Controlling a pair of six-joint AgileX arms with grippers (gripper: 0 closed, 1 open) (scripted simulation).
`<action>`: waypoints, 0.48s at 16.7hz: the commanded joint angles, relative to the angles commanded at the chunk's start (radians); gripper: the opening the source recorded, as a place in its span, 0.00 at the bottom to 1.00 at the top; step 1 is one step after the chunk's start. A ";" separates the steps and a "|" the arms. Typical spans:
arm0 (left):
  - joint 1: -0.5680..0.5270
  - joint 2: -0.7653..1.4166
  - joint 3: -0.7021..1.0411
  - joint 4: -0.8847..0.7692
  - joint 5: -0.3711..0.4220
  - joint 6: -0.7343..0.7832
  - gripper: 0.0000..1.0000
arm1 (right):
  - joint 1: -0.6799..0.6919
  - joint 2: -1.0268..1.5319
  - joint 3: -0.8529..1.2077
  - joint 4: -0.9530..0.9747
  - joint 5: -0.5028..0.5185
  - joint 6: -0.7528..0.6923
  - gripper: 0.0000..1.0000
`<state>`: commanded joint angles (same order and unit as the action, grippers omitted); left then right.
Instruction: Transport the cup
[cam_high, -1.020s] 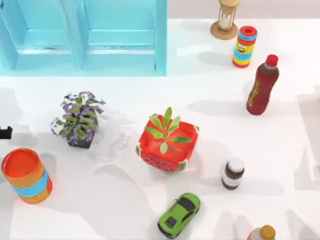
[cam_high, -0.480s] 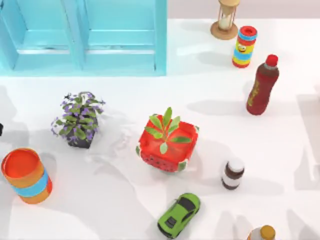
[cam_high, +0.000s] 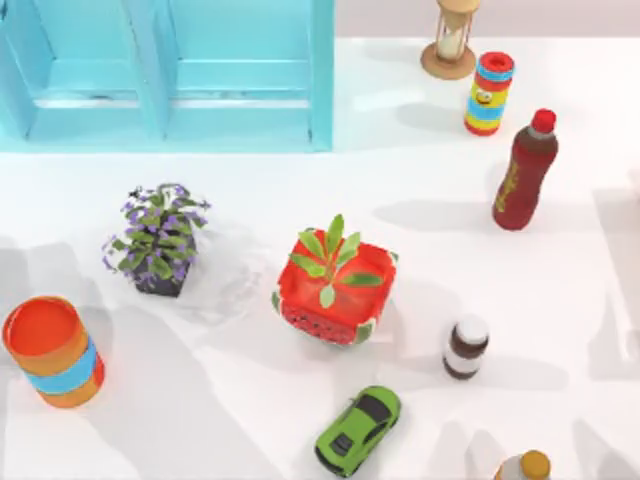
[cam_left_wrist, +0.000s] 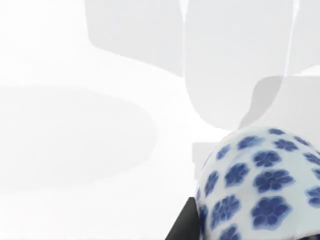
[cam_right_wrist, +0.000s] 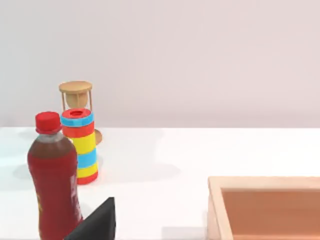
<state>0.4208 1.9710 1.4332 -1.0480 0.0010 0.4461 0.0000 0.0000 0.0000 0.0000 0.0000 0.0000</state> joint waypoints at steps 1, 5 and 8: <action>0.022 0.010 0.029 -0.018 0.000 0.020 0.00 | 0.000 0.000 0.000 0.000 0.000 0.000 1.00; 0.101 0.055 0.140 -0.094 0.001 0.106 0.00 | 0.000 0.000 0.000 0.000 0.000 0.000 1.00; 0.174 0.088 0.241 -0.152 0.002 0.177 0.00 | 0.000 0.000 0.000 0.000 0.000 0.000 1.00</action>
<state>0.5945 2.0594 1.6739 -1.2004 0.0028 0.6229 0.0000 0.0000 0.0000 0.0000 0.0000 0.0000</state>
